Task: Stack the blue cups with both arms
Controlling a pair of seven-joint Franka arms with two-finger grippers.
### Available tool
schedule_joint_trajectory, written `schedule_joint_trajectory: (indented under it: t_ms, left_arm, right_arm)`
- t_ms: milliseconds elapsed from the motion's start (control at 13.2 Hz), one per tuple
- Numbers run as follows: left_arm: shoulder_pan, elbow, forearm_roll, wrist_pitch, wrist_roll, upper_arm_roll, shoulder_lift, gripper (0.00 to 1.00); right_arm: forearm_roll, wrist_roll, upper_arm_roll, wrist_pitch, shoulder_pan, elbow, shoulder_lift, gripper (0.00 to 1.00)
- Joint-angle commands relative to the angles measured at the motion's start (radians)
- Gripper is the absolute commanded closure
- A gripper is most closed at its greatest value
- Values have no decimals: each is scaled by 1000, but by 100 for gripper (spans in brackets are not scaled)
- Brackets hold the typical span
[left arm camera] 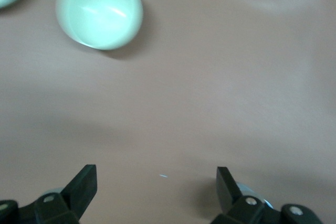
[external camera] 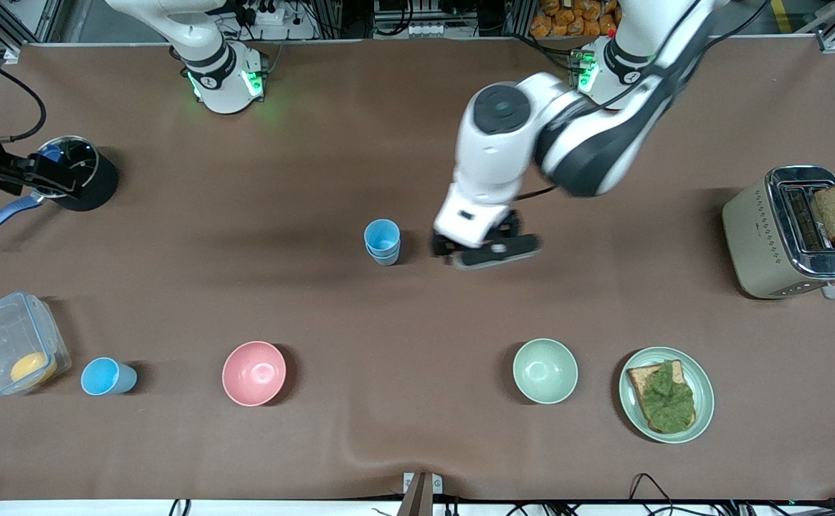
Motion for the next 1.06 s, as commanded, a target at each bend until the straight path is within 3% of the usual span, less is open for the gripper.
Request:
schedule_joint_trajectory:
  t_ms: [0, 304, 684, 987]
  left_arm:
    - [75, -27, -20, -85, 82, -12, -89, 0]
    - [157, -38, -145, -116, 331, 19, -171, 0]
    - [146, -45, -336, -288, 722, 252, -303, 0]
    - [128, -50, -340, -317, 921, 373, -348, 0]
  right_arm:
    - [-19, 0, 12, -19, -9, 25, 13, 0]
    - [-18, 2, 12, -21, -14, 21, 14, 0]
    - [-18, 0, 12, -22, -15, 21, 14, 0]
    - [-18, 0, 12, -22, -15, 21, 14, 0]
